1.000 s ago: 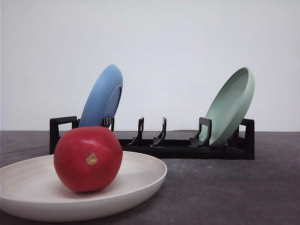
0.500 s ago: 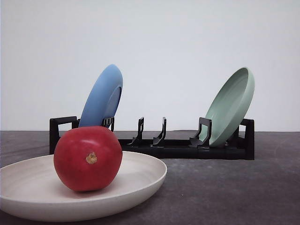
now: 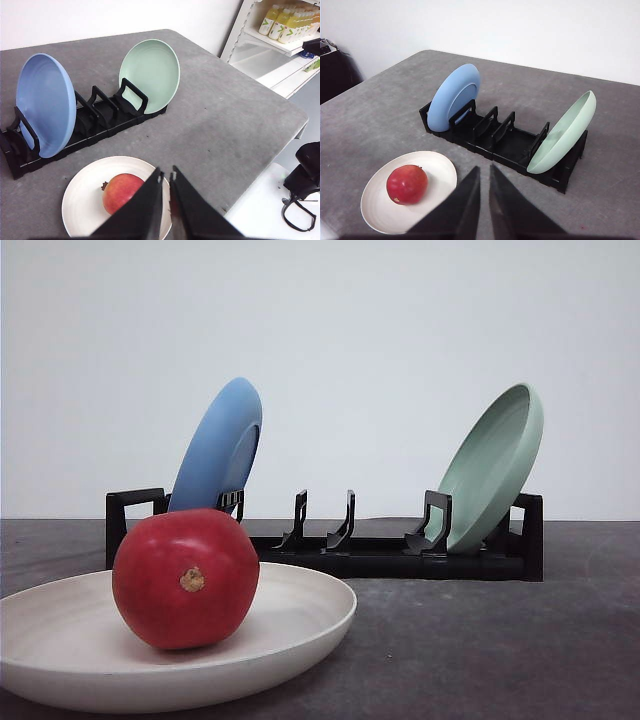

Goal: Place pomegranate in white plate

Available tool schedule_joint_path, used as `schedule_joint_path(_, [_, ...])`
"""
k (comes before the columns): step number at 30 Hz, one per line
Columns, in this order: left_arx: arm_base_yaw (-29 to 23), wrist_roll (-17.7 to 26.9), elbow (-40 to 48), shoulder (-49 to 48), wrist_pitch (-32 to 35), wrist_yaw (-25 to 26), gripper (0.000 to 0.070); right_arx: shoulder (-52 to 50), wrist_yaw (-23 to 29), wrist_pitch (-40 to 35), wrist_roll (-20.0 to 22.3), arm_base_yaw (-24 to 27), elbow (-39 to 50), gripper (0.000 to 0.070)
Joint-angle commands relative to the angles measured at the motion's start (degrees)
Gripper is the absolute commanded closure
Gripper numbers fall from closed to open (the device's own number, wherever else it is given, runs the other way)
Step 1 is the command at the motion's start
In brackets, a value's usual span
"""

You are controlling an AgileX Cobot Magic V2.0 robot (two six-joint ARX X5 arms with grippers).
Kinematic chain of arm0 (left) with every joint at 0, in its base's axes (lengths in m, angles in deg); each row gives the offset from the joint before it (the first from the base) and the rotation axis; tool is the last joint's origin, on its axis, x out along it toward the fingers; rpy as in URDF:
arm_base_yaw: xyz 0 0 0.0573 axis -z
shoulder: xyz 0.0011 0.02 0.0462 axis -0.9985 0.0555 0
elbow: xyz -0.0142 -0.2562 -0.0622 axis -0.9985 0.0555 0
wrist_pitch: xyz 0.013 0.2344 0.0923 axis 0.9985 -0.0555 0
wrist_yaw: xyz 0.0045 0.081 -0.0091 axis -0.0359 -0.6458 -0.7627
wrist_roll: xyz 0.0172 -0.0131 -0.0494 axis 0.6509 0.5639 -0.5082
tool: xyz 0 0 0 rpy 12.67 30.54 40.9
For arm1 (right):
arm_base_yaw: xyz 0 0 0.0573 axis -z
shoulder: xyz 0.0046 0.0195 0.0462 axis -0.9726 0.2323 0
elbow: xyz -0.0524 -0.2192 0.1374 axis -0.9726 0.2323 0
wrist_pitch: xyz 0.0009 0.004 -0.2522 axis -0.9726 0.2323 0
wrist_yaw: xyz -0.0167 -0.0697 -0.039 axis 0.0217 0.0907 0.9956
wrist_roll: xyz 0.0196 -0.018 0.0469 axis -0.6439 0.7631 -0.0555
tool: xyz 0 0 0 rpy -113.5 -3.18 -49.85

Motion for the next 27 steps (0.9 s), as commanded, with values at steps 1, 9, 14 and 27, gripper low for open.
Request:
schedule_joint_path(1, [0.9, 0.8, -1.0, 0.1, 0.6, -0.3, 0.07, 0.2, 0.0, -0.6, 0.0, -0.7, -0.5, 0.0691])
schedule_joint_path(9, [0.9, 0.8, -1.0, 0.1, 0.6, -0.3, 0.07, 0.2, 0.0, -0.6, 0.0, -0.7, -0.5, 0.0691])
schedule_joint_path(14, [0.9, 0.8, -1.0, 0.1, 0.6, -0.3, 0.07, 0.2, 0.0, -0.6, 0.0, -0.7, -0.5, 0.0691])
schedule_joint_path(27, [-15.3, 2.9, 11.7, -1.9, 13.4, -1.7, 0.07, 0.2, 0.0, -0.6, 0.0, -0.7, -0.5, 0.0691])
